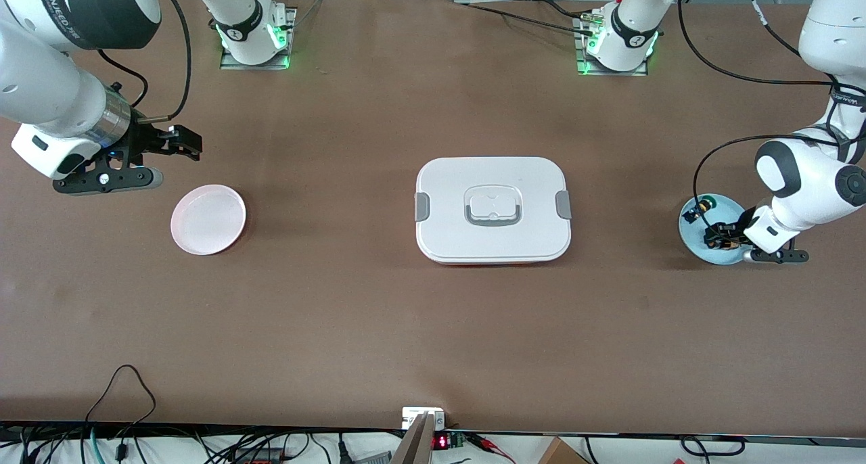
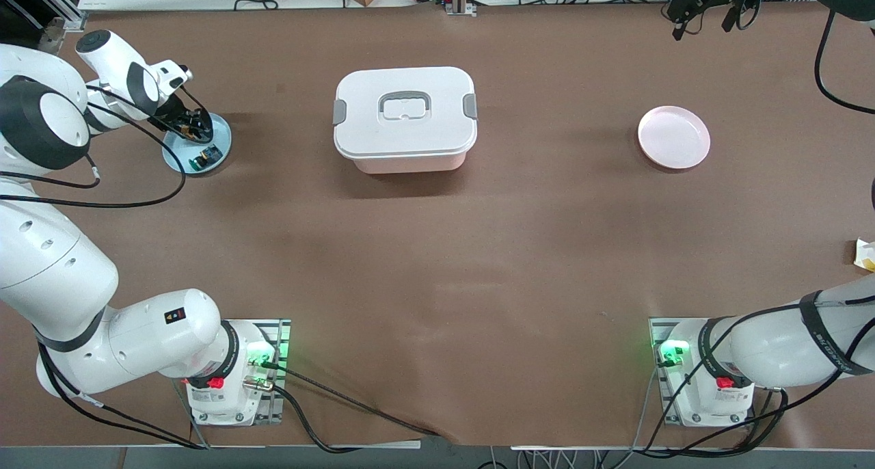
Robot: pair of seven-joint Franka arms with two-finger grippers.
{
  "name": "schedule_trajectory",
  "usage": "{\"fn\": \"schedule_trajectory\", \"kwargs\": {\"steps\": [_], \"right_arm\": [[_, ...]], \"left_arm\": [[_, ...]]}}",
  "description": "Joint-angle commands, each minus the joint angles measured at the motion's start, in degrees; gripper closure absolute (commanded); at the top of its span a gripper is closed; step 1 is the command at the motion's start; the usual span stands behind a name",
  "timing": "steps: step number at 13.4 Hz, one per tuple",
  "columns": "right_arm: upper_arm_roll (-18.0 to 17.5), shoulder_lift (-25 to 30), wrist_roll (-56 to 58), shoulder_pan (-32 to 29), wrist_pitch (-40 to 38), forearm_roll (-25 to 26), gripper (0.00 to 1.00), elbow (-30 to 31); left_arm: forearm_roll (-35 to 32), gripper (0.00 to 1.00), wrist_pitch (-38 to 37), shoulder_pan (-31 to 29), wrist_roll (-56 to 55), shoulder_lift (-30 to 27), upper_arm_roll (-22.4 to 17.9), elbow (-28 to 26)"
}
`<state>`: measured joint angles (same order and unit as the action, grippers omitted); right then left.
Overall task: Transfer orange switch to right arm and place
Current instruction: 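Close the left gripper on the orange switch, then lift the switch with the left gripper while the right gripper approaches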
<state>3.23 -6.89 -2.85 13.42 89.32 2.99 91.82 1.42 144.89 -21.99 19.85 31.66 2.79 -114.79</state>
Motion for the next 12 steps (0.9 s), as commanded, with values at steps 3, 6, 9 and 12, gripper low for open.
{"fn": "schedule_trajectory", "kwargs": {"steps": [3, 6, 9, 12], "right_arm": [[-0.1, 0.0, -0.5, 0.3, -1.1, -0.7, 0.00, -0.9], [-0.1, 0.0, -0.1, 0.2, -1.2, -1.3, 0.00, -0.8], [0.1, 0.2, -1.0, 0.0, -5.2, -8.5, 0.00, -0.9], [-0.2, 0.2, -0.3, 0.4, -5.7, -14.9, 0.00, -0.9]], "left_arm": [[1.7, 0.47, -19.6, -0.2, 2.8, 0.8, 0.5, 10.9], [1.9, 0.47, -32.9, 0.1, 3.0, 0.6, 2.4, 17.6], [4.9, 0.47, -39.0, -0.1, 3.5, 0.4, 4.9, 21.0], [14.8, 0.47, -52.7, -0.2, 12.1, 0.6, 8.0, 25.7]]}}
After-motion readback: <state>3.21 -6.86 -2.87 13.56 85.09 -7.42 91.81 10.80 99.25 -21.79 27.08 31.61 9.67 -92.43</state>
